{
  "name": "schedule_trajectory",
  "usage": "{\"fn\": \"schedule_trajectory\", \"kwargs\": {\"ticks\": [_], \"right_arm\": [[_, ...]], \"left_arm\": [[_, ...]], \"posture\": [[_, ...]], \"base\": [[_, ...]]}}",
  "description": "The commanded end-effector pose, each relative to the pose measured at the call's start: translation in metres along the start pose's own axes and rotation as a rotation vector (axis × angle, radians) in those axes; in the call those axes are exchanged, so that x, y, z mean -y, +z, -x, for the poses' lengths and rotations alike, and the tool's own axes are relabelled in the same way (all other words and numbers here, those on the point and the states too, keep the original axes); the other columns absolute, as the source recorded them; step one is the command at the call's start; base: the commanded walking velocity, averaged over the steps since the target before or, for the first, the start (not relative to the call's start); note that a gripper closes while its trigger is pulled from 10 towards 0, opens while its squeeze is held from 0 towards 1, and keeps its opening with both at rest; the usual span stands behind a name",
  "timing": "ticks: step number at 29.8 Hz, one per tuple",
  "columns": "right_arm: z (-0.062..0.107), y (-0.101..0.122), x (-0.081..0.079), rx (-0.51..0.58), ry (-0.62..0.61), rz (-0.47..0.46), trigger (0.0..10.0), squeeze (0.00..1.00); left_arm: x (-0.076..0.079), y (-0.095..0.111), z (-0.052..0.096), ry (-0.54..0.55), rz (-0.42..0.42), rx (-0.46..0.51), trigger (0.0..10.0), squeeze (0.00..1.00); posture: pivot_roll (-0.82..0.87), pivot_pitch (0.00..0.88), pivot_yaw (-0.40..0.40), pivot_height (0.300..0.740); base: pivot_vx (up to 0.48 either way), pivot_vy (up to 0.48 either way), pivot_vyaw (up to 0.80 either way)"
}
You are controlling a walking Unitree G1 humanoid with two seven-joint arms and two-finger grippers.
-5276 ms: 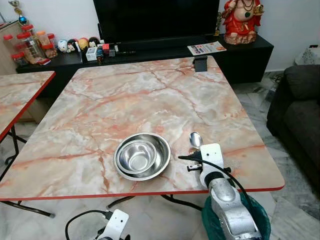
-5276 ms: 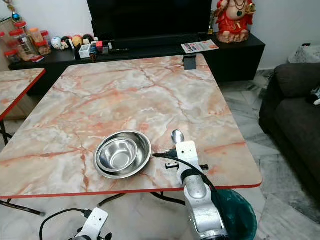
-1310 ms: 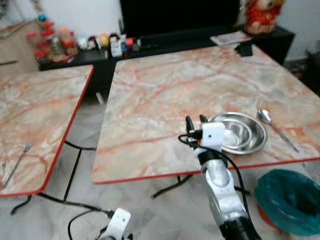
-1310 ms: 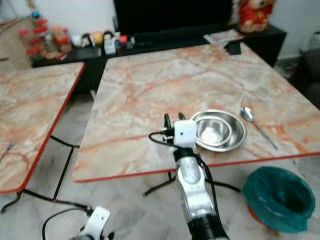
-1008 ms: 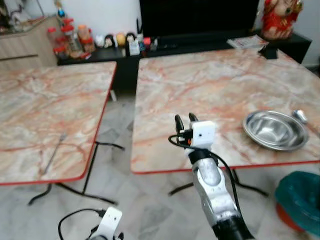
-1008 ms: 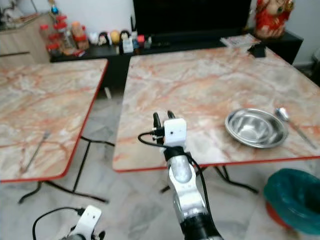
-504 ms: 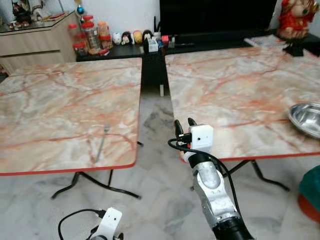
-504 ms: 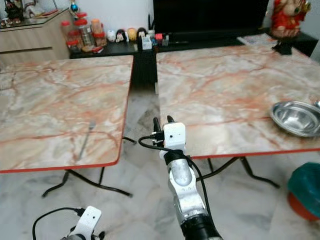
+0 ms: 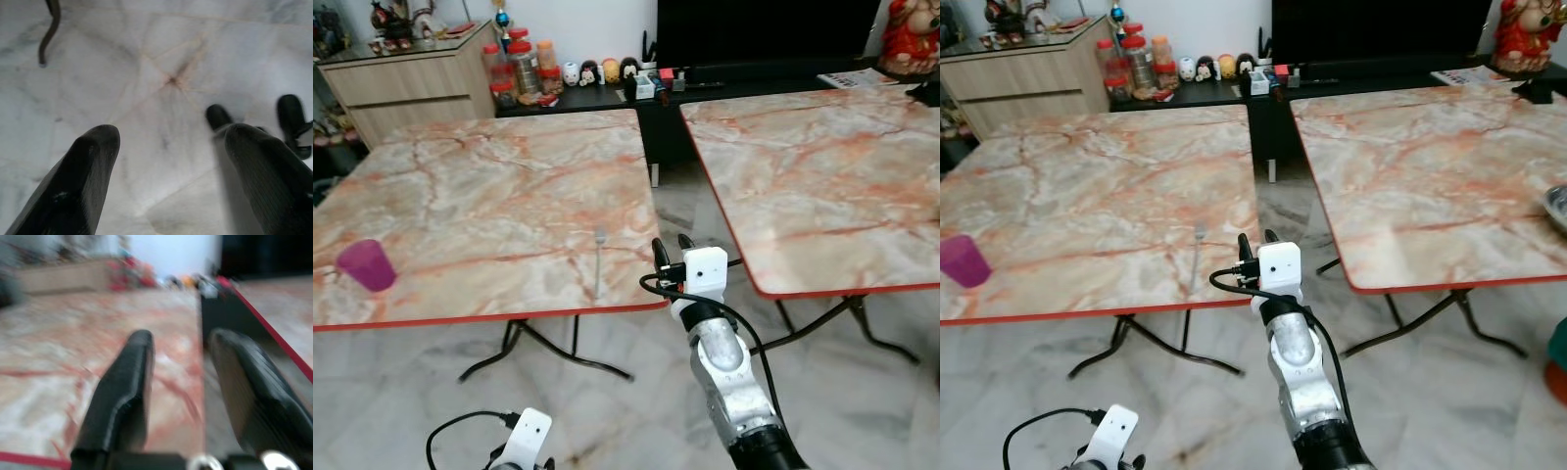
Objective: Setting the table
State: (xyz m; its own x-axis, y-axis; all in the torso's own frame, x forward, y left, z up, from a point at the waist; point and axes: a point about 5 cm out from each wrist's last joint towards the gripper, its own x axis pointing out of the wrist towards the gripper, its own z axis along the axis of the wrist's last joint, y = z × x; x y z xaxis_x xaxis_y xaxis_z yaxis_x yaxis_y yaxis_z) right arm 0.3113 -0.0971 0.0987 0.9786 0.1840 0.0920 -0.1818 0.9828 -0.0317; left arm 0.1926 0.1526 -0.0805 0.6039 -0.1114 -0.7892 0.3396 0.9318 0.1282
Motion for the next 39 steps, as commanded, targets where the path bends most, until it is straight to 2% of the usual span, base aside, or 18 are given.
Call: {"fn": "schedule_trajectory", "kwargs": {"ticks": [1, 10, 23, 39], "right_arm": [[-0.0043, 0.0071, -0.0083, 0.026, 0.019, -0.013, 10.0, 0.0], [-0.0049, 0.0063, -0.0091, 0.019, 0.023, -0.011, 10.0, 0.0], [-0.0052, 0.0059, -0.0102, 0.017, 0.022, -0.018, 10.0, 0.0], [-0.0051, 0.0046, -0.012, 0.014, 0.032, -0.016, 10.0, 0.0]], "left_arm": [[-0.0079, -0.0035, 0.0013, 0.019, -0.006, -0.011, 10.0, 0.0], [-0.008, -0.0033, 0.0013, 0.018, -0.01, -0.013, 10.0, 0.0], [-0.0084, -0.0037, 0.0013, 0.018, -0.021, -0.017, 10.0, 0.0], [-0.0071, -0.0043, 0.0014, 0.013, -0.041, -0.016, 10.0, 0.0]], "posture": [[-0.01, 0.0, 0.071, 0.74], [-0.01, 0.0, 0.071, 0.74], [-0.01, 0.0, 0.074, 0.74], [-0.01, 0.0, 0.073, 0.74]], "base": [[0.0, 0.345, 0.0], [0.0, 0.0, 0.0], [0.0, 0.443, 0.0], [0.033, 0.0, 0.0]]}}
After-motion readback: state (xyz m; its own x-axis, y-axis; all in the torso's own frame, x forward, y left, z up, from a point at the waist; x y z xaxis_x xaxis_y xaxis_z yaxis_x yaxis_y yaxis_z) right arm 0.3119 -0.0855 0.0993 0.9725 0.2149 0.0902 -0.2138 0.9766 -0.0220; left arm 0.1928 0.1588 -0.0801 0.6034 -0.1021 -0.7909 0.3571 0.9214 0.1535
